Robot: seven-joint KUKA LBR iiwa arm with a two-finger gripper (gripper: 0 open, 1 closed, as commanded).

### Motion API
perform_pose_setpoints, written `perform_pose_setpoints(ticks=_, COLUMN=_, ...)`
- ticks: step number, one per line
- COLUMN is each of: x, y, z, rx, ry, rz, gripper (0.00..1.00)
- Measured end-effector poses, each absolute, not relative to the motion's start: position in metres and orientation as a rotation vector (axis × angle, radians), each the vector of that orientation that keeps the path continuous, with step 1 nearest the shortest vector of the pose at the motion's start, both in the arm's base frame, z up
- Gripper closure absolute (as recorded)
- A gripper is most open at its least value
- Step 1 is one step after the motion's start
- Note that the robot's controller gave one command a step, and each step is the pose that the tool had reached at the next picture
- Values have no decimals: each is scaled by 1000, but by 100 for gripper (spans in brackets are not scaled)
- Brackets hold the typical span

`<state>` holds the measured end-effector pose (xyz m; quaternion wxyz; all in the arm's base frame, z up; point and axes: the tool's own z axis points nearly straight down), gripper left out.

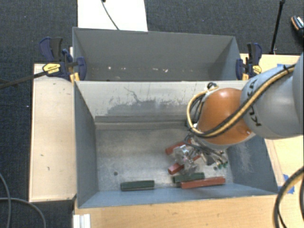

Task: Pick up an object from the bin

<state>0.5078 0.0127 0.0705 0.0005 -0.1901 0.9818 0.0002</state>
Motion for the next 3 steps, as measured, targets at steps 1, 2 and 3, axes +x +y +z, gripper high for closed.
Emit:
perform_pose_setpoints(ticks=1, x=509, y=13, z=71, rx=-598, ry=3077, rz=1, gripper=0)
perform_pose_setpoints(ticks=2, x=508, y=13, z=70, rx=-600, ry=3080, rz=1, gripper=100)
perform_pose_setpoints(ticks=3, x=503, y=-4, z=204, rx=-523, ry=3088, rz=-3, gripper=100)
